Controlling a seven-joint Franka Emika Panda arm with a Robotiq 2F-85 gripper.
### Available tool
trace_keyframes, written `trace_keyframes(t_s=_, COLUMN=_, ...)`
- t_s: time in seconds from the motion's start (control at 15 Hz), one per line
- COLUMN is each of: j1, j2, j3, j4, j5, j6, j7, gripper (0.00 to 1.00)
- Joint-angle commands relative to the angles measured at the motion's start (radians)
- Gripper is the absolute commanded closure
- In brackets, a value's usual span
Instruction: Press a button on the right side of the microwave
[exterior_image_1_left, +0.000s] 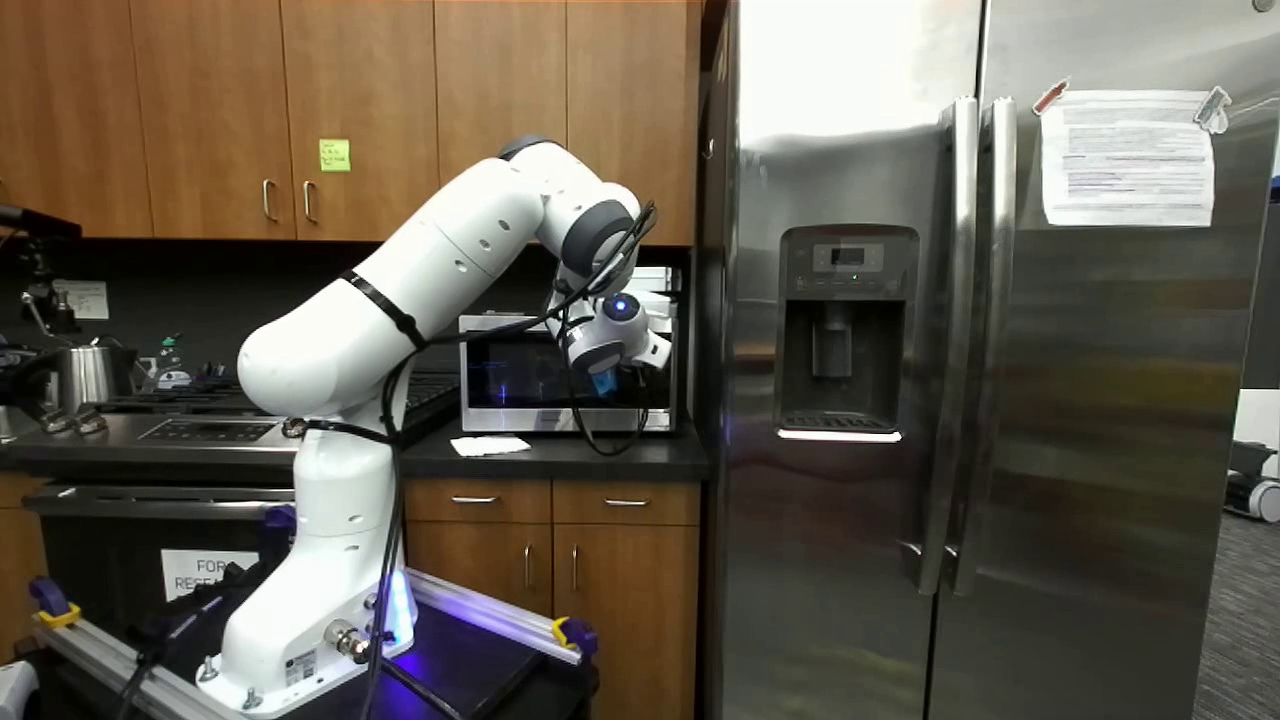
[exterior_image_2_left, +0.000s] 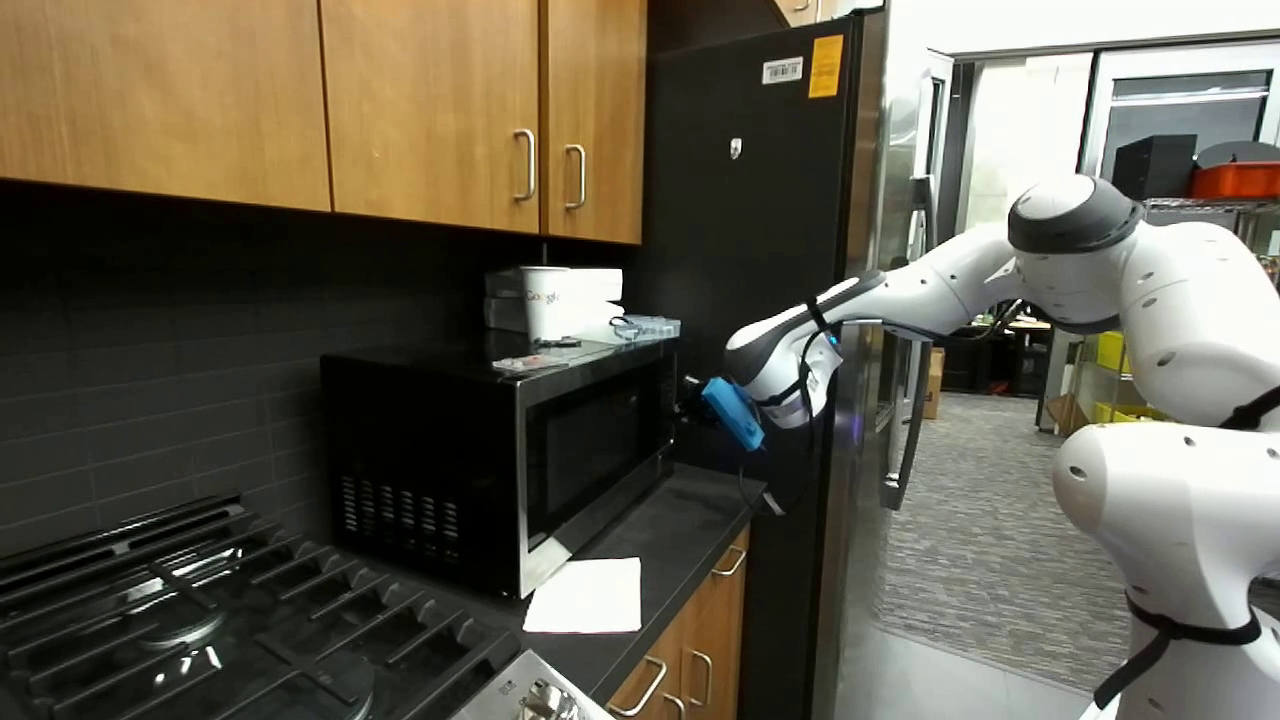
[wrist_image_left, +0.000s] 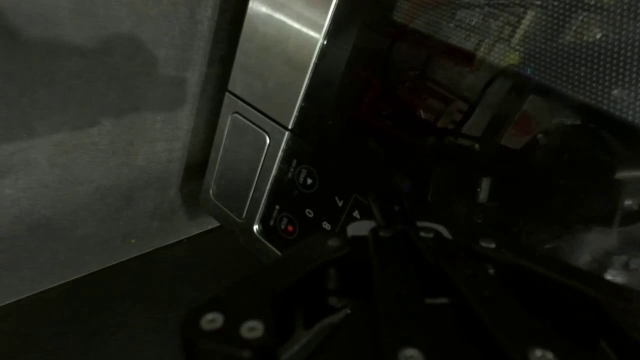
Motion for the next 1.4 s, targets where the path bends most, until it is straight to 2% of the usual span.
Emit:
trace_keyframes(t_s=0.0, j1=0.057, j2=0.074, j3=-0.060, j4=0.021, j5=0.073, j6=-0.016, j7=-0.002, gripper=1.00)
trace_keyframes(t_s=0.33, j1=0.082, j2=0.109, j3=-0.101, j4=0.027, j5=0.098, j6=-0.015, j7=-0.003, gripper=1.00)
trace_keyframes(t_s=0.73, j1=0.074, j2=0.087, j3=-0.086, j4=0.047, j5=0.082, j6=0.000, j7=-0.005, gripper=1.00)
trace_keyframes(t_s=1.33, j1=0.134, j2=0.095, j3=-0.135, j4=0.092, j5=0.095, j6=-0.002, j7=-0.007, gripper=1.00)
